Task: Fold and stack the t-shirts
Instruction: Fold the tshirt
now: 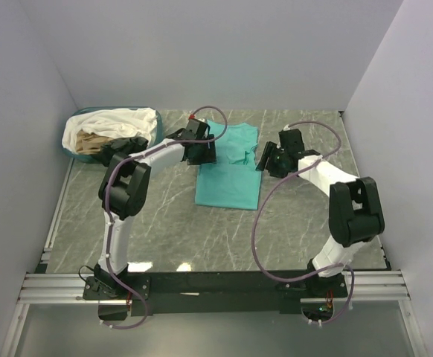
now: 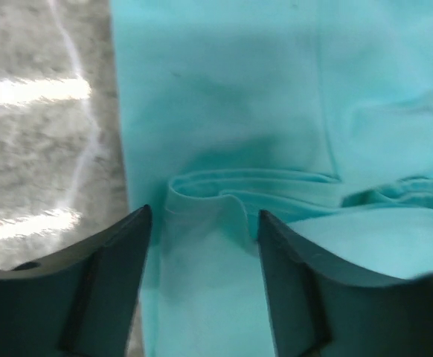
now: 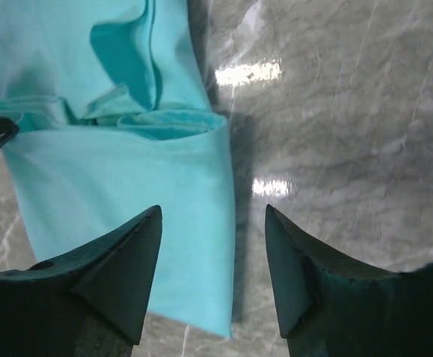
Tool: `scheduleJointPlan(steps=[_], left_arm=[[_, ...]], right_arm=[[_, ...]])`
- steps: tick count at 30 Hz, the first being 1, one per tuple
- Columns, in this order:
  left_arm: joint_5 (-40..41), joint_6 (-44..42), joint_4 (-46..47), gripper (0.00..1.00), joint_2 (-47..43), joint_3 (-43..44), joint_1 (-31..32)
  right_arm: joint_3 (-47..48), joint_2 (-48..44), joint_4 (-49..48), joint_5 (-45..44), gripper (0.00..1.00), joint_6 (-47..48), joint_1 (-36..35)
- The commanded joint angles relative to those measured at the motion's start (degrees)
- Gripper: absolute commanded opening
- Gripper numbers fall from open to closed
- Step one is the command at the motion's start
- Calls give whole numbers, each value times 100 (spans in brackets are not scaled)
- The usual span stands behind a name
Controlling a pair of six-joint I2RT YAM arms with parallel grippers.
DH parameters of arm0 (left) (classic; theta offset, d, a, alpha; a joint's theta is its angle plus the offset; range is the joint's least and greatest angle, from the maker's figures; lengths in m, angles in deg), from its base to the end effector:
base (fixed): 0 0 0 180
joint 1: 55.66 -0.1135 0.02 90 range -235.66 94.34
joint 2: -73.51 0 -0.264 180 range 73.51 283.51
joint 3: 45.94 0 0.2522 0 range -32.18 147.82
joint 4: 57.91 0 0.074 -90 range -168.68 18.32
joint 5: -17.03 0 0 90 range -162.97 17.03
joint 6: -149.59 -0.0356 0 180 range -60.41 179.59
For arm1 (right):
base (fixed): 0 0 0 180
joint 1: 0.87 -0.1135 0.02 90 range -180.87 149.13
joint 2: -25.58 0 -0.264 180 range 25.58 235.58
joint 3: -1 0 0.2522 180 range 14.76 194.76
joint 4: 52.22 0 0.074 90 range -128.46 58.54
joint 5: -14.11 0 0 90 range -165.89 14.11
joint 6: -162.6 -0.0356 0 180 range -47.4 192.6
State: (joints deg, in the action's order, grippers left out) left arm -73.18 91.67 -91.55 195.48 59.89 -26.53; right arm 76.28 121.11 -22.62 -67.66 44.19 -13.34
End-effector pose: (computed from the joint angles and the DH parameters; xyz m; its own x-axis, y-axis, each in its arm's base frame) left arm 0.4129 -0.2303 0.1837 -0.8248 -0.1484 -0.5456 0.0600 0.9366 -0.3453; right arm 0.3431 0.0811 0.2055 -0.8010 0.3051 -0.5151 0.0878 0.9110 0.4030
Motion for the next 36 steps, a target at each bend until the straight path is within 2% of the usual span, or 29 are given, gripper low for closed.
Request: scheduleJointPlan(steps=[1, 3, 4, 9, 10, 12, 14, 15, 16, 17, 21, 24, 32, 36], left_arm=[[530, -158, -332, 62, 125, 443, -38], [513, -193, -367, 58, 230, 487, -65], [478, -193, -402, 51, 265, 513, -65], [206, -210, -350, 34, 389, 496, -74], [171, -210, -315, 27, 371, 487, -74], [91, -210, -254, 24, 310, 443, -74], [65, -210, -174, 15, 248, 426, -74], [65, -202, -166, 11, 222, 417, -74], [-5, -210, -122, 2, 187, 399, -74], [-32, -202, -113, 1, 160, 391, -74], [-155, -210, 1, 1, -24, 268, -74], [-129, -184, 98, 1, -209, 101, -74], [-41, -114, 423, 1, -1069, -576, -74], [3, -105, 406, 1, -1167, -734, -91]], right_arm=[[378, 342, -107, 135, 64, 63, 43], [545, 484, -63, 12, 63, 72, 60], [598, 606, -54, 3, 63, 98, 52], [879, 906, -10, 91, 61, 133, 61], [906, 985, -19, 126, 60, 133, 60], [985, 1073, -46, 214, 56, 151, 60], [1081, 1196, -28, 223, 51, 160, 69], [1125, 1240, -19, 249, 47, 168, 69], [1195, 1310, -10, 284, 42, 177, 61], [1205, 1328, -2, 311, 37, 186, 69], [1258, 1346, -2, 381, 12, 212, 61], [1258, 1311, -19, 478, 0, 248, 69], [1038, 854, -159, 697, 0, 291, 52], [959, 678, -239, 872, 0, 300, 52]])
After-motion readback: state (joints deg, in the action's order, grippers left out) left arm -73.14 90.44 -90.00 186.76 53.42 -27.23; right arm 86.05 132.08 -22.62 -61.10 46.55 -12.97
